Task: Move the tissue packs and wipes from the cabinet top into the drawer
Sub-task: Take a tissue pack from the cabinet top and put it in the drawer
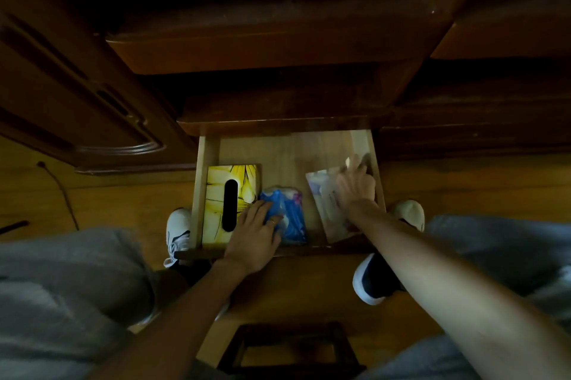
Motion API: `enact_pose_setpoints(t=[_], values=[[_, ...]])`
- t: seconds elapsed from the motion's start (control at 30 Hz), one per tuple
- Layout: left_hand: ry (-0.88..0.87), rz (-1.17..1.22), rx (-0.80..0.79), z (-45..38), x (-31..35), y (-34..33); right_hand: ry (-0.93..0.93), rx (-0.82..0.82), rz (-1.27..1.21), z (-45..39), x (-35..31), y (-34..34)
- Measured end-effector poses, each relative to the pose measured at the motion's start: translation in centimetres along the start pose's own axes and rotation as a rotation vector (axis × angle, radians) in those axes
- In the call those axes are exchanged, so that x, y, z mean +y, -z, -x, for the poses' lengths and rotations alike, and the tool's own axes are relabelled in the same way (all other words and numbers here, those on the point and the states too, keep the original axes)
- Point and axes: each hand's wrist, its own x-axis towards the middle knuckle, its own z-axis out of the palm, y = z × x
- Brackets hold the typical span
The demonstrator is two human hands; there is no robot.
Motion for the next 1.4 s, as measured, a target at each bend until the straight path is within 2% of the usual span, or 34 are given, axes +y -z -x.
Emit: enact_pose_setpoints(t=[0.07, 0.13, 0.2, 0.23, 0.37, 0.47, 0.57, 0.63, 0.67, 0.8, 0.9, 1.13, 1.2, 1.27, 1.33, 1.4], values=[[0.020, 0.000, 0.010, 0.0, 0.0, -0.2, 0.087, 0.092, 0.038, -0.1, 0.2, -0.5], [0.039, 0.009, 0.019, -0.1, -0.1, -0.4, 0.271, 0.151, 0.011, -0.4, 0.1, -0.9], [0.045, 0.007, 0.029, -0.1, -0.1, -0.5, 0.443, 0.105, -0.025, -0.7, -0.7, -1.3], [0.045, 0.004, 0.029, -0.1, -0.1, -0.5, 0.465, 0.059, -0.039, -0.9, -1.1, -1.5], [0.050, 0.009, 0.032, -0.1, -0.2, -0.6, 0.366, -0.136, -0.005, -1.6, -1.1, -1.7], [0.062, 0.017, 0.037, -0.2, -0.1, -0.6, 0.354, -0.149, 0.133, -1.5, 0.0, -1.2], [0.068, 0.014, 0.041, -0.3, 0.1, -0.4, 0.348, -0.152, 0.171, -0.9, 0.0, -1.0], [0.064, 0.011, 0.039, -0.3, 0.0, -0.4, 0.320, -0.138, 0.029, -0.9, -0.2, -0.9], [0.065, 0.015, 0.038, -0.3, 0.0, -0.4, 0.294, -0.137, -0.125, -1.0, -0.4, -0.7], [0.089, 0.050, 0.050, -0.4, 0.2, -0.4, 0.245, -0.158, -0.943, -1.6, -2.3, 1.3], [0.090, 0.083, 0.083, -0.3, 0.3, -0.2, 0.264, -0.219, -1.187, -1.6, -4.4, 2.2], [0.205, 0.057, 0.194, 0.0, -1.0, 0.6, 0.081, -0.235, -1.257, -3.6, -6.0, 1.9], [0.233, 0.054, 0.193, 0.3, -1.9, 0.6, 0.079, -0.216, -1.261, -4.3, -7.1, 2.2], [0.261, 0.078, 0.179, 0.5, -2.5, 0.5, 0.124, -0.293, -1.244, -4.9, -8.4, 2.5], [0.265, 0.105, 0.159, 0.5, -2.7, 0.3, 0.202, -0.394, -1.041, -5.1, -9.4, 2.4], [0.260, 0.118, 0.149, 0.4, -2.7, 0.2, 0.230, -0.378, -0.818, -4.8, -9.8, 1.9]])
